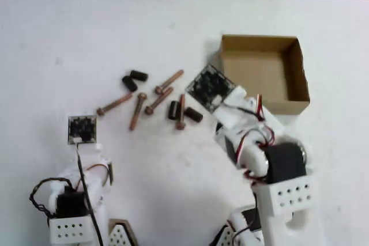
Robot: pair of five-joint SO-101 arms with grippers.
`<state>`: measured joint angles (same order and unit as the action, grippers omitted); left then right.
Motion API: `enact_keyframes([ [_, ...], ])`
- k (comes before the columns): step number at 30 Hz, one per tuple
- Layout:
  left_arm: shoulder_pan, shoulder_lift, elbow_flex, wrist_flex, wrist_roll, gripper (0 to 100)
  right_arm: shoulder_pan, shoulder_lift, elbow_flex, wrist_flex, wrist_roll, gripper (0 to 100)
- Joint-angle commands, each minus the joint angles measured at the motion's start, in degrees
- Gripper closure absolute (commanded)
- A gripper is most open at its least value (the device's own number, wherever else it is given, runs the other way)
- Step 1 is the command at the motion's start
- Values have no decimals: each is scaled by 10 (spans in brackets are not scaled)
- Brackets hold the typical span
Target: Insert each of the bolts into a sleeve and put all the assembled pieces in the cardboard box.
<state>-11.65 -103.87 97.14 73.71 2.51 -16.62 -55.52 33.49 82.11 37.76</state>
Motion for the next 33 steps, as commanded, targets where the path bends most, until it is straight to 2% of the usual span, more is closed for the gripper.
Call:
enact_keyframes([
  [1, -6, -6, -1, -2, 7, 977, 7, -51, 50, -38, -6, 982],
  [15, -6, -6, -1, -2, 9, 977, 7, -218, 187, -58, -2, 982],
  [29, -6, -6, -1, -2, 9, 977, 7, -229, 206, -59, -5, 982],
  [33, -6, -6, -1, -2, 9, 977, 7, -229, 244, -89, -5, 982],
])
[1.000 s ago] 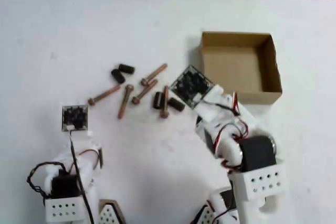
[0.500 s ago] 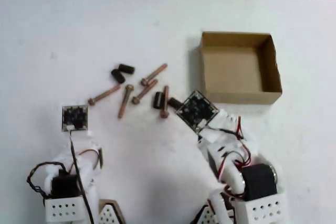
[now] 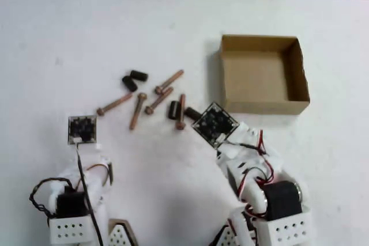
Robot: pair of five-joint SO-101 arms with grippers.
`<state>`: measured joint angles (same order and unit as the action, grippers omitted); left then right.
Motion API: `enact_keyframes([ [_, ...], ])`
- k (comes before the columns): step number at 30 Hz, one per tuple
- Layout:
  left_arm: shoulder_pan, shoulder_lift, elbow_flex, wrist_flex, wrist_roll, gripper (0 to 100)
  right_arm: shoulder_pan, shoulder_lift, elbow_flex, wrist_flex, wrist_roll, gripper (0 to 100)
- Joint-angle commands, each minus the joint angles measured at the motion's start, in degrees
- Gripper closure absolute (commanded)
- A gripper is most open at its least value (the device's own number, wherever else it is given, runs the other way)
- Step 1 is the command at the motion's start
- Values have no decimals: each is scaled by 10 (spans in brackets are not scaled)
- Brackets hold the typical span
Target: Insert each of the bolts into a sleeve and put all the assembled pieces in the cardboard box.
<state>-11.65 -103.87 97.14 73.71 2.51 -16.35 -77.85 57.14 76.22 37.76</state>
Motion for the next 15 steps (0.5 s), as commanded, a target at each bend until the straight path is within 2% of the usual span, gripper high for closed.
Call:
enact_keyframes([
  [1, -6, -6, -1, -2, 9, 977, 4, -6, 16, -39, -5, 982],
  [15, -6, -6, -1, -2, 9, 977, 0, -3, 28, -82, -7, 982],
])
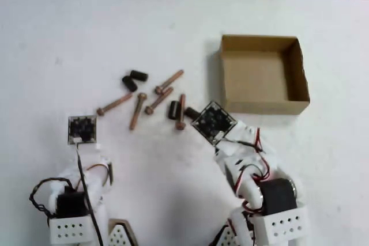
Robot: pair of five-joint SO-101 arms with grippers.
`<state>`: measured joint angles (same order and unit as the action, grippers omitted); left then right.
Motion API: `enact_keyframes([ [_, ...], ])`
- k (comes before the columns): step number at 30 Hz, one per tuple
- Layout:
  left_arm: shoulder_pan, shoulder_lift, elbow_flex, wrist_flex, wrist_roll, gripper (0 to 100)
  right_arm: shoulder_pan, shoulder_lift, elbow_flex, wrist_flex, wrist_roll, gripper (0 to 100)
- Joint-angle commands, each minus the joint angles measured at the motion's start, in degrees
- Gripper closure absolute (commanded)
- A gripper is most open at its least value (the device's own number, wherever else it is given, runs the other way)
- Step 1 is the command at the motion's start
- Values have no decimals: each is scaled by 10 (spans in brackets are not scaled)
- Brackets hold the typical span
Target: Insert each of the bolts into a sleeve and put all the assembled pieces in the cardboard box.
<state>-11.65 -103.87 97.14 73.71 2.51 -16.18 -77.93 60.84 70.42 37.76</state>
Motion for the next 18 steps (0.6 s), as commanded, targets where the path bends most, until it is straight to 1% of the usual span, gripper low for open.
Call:
enact_keyframes([
  [1, -6, -6, -1, -2, 9, 977, -2, -2, -10, -31, -15, 982],
  [5, -6, -6, -1, -2, 9, 977, -2, -5, -7, -49, -84, 982],
  [10, -6, -6, -1, -2, 9, 977, -2, -6, 19, -51, -91, 982],
  [14, -6, -6, -1, -2, 9, 977, 1, -6, 57, -82, -88, 982],
  [18, -6, -6, -1, -2, 9, 977, -2, -6, 68, -90, -86, 982],
])
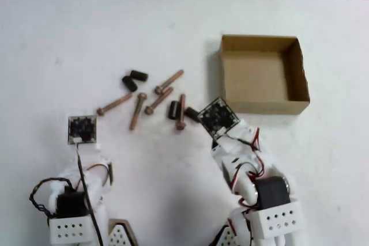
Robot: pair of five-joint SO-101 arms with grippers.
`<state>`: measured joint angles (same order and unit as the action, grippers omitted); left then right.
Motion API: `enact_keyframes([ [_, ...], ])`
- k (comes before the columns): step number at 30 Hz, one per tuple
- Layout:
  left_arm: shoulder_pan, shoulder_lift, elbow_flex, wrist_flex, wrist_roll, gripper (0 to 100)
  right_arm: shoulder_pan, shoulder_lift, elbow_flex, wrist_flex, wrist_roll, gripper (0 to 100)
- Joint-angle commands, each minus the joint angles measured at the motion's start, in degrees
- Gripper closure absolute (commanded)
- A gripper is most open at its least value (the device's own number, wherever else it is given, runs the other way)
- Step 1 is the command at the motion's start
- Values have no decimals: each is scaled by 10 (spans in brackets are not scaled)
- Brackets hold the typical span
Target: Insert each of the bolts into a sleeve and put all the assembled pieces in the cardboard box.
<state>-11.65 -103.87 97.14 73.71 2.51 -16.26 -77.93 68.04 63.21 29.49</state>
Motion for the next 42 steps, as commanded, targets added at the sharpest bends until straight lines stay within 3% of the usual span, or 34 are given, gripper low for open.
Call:
enact_keyframes([
  [1, -6, -6, -1, -2, 9, 977, -1, -6, -4, -18, -3, 982],
  [42, -1, -6, -2, -2, 9, 977, 34, -6, 16, -19, -5, 982],
])
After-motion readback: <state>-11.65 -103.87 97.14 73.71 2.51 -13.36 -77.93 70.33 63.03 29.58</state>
